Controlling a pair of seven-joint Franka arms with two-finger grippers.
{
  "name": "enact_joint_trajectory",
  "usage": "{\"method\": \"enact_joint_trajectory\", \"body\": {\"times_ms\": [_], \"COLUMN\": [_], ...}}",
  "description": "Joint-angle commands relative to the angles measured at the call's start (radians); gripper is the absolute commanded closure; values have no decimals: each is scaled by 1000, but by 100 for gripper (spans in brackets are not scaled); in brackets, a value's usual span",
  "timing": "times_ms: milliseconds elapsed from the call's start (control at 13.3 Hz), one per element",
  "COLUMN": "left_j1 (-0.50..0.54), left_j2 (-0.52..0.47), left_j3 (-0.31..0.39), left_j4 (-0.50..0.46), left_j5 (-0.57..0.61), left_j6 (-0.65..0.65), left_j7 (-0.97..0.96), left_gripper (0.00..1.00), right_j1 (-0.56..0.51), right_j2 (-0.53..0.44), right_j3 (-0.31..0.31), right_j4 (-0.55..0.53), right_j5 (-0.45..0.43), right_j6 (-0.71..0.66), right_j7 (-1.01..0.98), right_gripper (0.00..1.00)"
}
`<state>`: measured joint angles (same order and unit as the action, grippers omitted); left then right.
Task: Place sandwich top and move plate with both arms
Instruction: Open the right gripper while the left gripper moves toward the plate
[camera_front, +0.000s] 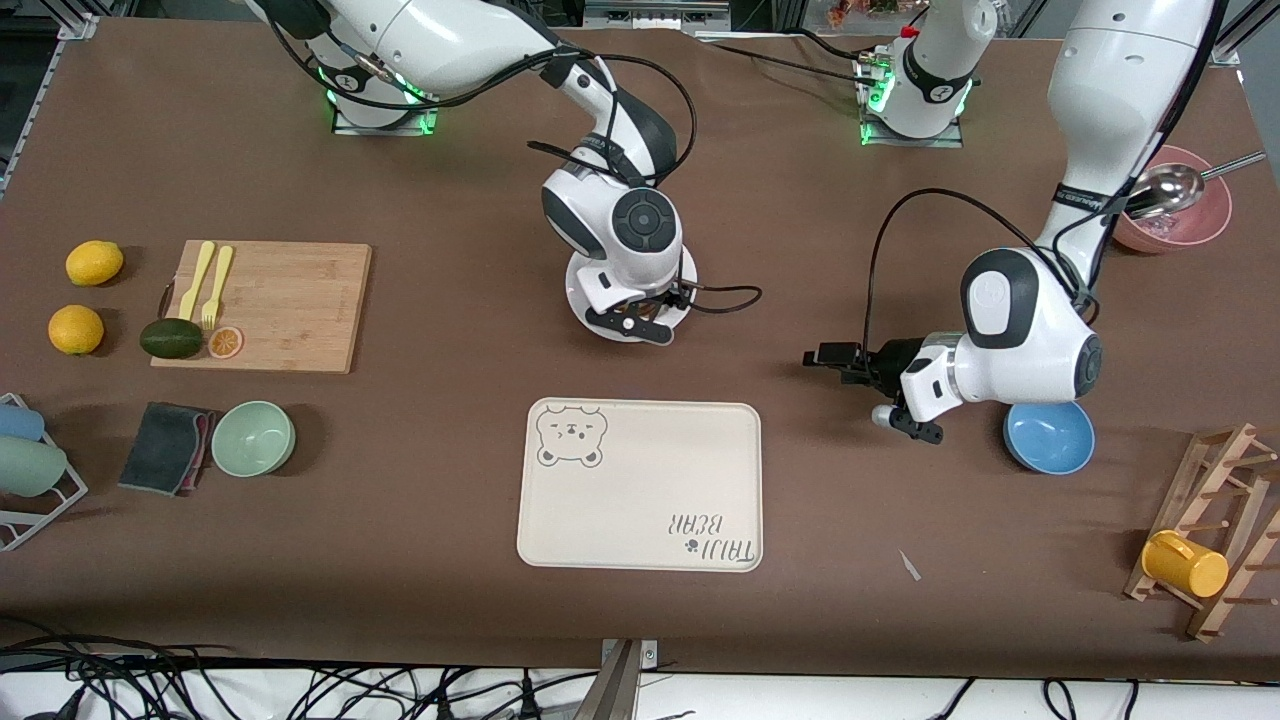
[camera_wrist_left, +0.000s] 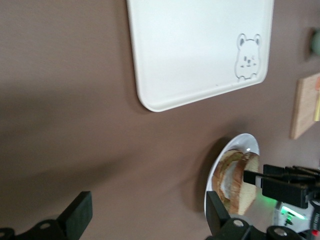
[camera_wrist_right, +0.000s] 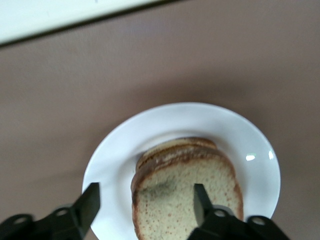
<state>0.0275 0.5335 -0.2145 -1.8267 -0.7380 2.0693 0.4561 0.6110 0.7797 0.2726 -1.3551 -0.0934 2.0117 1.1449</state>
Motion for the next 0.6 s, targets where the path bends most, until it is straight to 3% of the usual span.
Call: {"method": "enact_joint_trajectory", "body": {"times_ms": [0, 301, 528], "left_j1": [9, -8, -11], "left_j2": [-9, 6, 7], "left_j3": [-13, -19, -68], "left_j4": [-43, -46, -89], "left_j5": [-72, -89, -149], "left_j6": [18, -23, -17], "left_j7": [79, 87, 101], "left_gripper": [0, 1, 1], "right_j1": [-71, -227, -331], "right_j2": [-46, -143, -204], "right_j3": [7, 5, 5], "right_j4": [19, 18, 16], "right_j5": [-5, -2, 3], "right_j6": [-33, -168, -267], "right_j7": [-36, -350, -503], "right_gripper": [0, 0, 0]}}
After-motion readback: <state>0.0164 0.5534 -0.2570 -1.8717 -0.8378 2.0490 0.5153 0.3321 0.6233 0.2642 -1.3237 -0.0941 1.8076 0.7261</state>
